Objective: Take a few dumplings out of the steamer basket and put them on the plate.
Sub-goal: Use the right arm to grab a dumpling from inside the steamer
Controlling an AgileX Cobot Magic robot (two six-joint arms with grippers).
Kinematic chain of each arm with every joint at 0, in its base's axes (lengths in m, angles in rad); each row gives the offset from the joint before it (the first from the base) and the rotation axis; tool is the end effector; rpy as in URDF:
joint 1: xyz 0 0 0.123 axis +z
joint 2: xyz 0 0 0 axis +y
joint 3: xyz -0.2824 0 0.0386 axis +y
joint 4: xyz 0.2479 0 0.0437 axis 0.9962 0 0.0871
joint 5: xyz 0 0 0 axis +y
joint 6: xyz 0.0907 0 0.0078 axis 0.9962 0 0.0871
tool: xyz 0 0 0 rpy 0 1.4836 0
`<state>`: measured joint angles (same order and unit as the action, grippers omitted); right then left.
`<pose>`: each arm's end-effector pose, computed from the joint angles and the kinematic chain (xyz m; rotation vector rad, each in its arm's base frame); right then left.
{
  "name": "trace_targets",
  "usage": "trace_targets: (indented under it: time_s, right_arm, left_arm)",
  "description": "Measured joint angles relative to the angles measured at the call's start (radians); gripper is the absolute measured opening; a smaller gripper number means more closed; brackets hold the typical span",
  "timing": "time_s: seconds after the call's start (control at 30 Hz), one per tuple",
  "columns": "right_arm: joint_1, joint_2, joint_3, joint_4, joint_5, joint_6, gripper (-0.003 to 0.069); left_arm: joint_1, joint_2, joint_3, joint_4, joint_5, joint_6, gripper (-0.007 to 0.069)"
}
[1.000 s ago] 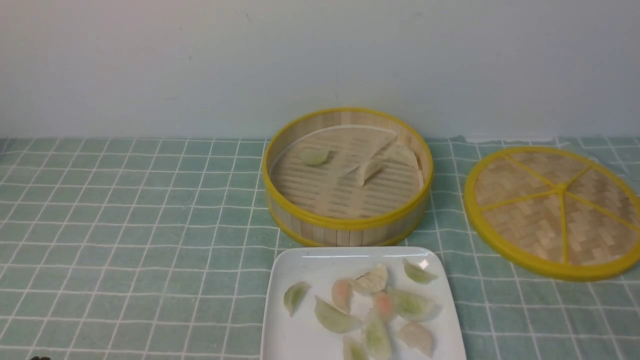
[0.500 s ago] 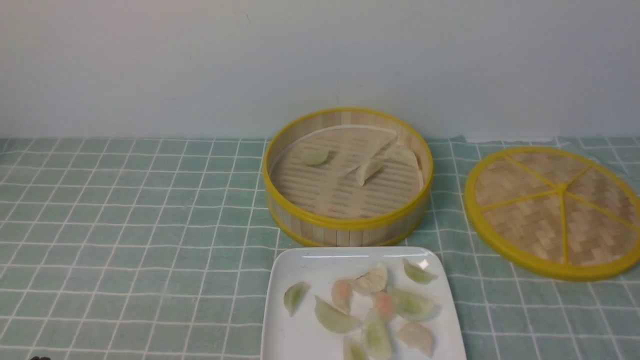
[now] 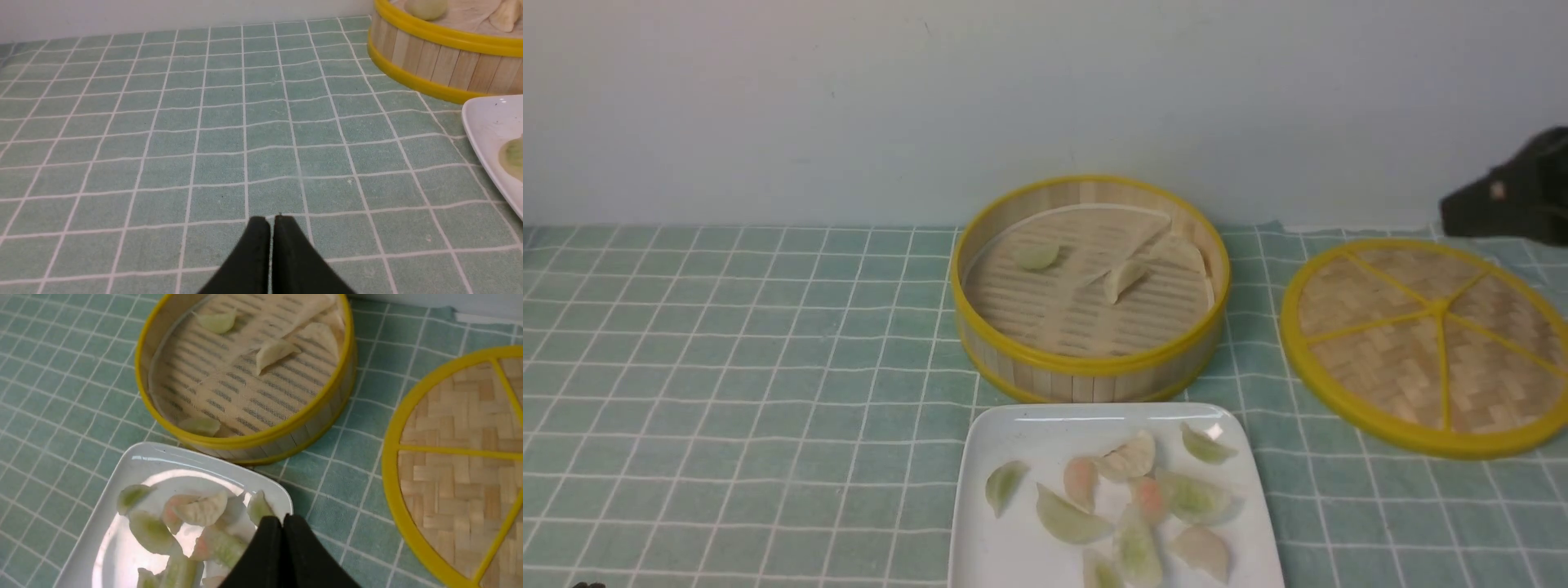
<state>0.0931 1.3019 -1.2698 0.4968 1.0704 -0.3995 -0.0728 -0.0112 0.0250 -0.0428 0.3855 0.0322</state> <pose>0.2541 0.0620 0.3735 -0.4637 2.4358 0.5216 0.0520 -0.0053 0.1707 0.0725 1.8817 -0.0702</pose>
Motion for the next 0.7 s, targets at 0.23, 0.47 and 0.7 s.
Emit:
trace_targets:
  time_s: [0.23,0.47,0.7]
  right_arm:
    - [0.186,0.249,-0.227,-0.181,0.015,0.090,-0.0009]
    - [0.295,0.499,-0.434,-0.322,0.016,0.127,0.0033]
    - [0.306,0.725,-0.623,-0.368,0.016,0.133,0.0188]
  left_arm:
    - [0.000,0.000,0.000,0.000,0.000,0.000,-0.0006]
    - [0.000,0.000,0.000,0.000,0.000,0.000,-0.0006]
    - [0.000,0.000,0.000,0.000,0.000,0.000,-0.0006]
